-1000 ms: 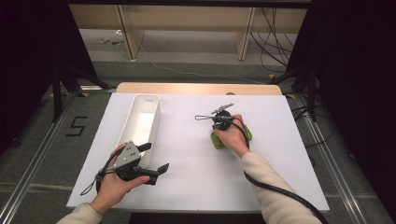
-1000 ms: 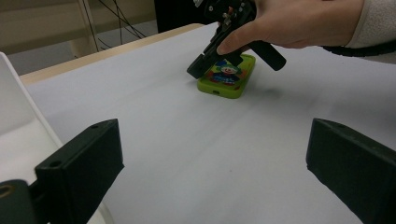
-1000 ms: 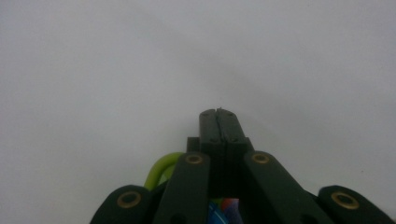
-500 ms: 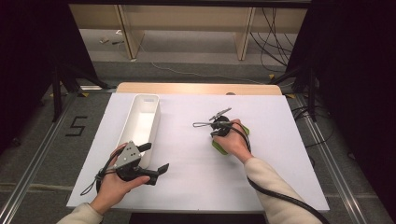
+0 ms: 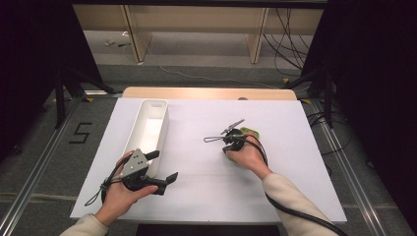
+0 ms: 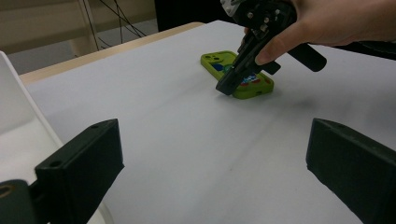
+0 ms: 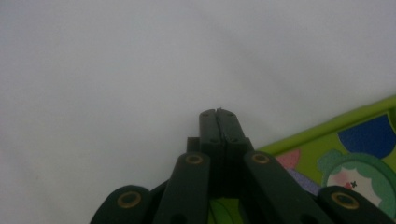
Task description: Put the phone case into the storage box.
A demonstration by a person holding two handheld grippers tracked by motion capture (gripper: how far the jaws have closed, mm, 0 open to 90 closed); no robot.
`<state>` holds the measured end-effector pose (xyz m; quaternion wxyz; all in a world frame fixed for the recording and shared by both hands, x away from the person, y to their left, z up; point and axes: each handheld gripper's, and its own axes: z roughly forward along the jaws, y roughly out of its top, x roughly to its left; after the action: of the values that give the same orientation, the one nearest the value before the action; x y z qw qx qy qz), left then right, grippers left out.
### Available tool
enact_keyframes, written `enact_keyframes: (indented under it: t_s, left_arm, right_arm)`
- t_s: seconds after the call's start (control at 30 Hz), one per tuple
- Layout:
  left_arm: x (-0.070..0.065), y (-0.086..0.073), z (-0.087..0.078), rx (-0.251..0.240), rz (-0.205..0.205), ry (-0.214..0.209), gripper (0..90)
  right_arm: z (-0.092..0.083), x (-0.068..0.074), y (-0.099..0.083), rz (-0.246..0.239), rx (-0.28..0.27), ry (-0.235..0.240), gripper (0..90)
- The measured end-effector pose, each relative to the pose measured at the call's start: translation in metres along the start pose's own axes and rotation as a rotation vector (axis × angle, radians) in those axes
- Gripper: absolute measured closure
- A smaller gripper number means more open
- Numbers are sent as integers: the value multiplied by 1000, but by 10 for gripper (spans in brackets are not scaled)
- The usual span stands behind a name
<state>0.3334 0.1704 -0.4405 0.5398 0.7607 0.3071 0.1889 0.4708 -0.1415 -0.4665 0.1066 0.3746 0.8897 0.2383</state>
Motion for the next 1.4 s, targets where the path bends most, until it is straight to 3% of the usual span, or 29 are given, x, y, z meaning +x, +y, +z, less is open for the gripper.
enact_keyframes:
  t_s: [0.7,1.17,1.2,1.27,1.37,1.4]
  left_arm:
    - [-1,1,0,2,3,-1,34]
    - [-1,1,0,1,6,-5,35]
    - [-1,1,0,1,4,-4,36]
    - [-1,1,0,2,4,-5,36]
    - [-1,1,0,2,6,-5,37]
    - [-1,1,0,2,6,-5,38]
  right_arm:
    - [-24,-5,-41,23,20,1,900]
    - [-27,-8,-46,44,25,11,900]
    - [-29,-8,-46,51,26,31,900]
    - [-30,-9,-45,52,19,47,862]
    - [-37,-9,-41,67,1,72,719]
    - [-43,-11,-36,80,-29,72,585]
